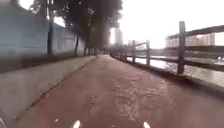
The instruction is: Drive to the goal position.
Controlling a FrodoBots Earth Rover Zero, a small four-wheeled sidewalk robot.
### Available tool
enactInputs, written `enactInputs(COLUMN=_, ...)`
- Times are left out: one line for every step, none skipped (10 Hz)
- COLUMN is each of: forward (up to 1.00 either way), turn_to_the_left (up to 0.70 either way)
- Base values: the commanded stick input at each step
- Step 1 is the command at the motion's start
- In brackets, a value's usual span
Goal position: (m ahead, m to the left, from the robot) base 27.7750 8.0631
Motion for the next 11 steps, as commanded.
enactInputs(forward=0.7, turn_to_the_left=0.0)
enactInputs(forward=0.7, turn_to_the_left=0.0)
enactInputs(forward=0.7, turn_to_the_left=0.0)
enactInputs(forward=0.7, turn_to_the_left=0.0)
enactInputs(forward=0.7, turn_to_the_left=0.0)
enactInputs(forward=0.7, turn_to_the_left=0.0)
enactInputs(forward=0.7, turn_to_the_left=0.0)
enactInputs(forward=0.7, turn_to_the_left=0.0)
enactInputs(forward=0.7, turn_to_the_left=0.0)
enactInputs(forward=0.7, turn_to_the_left=0.0)
enactInputs(forward=0.7, turn_to_the_left=0.0)
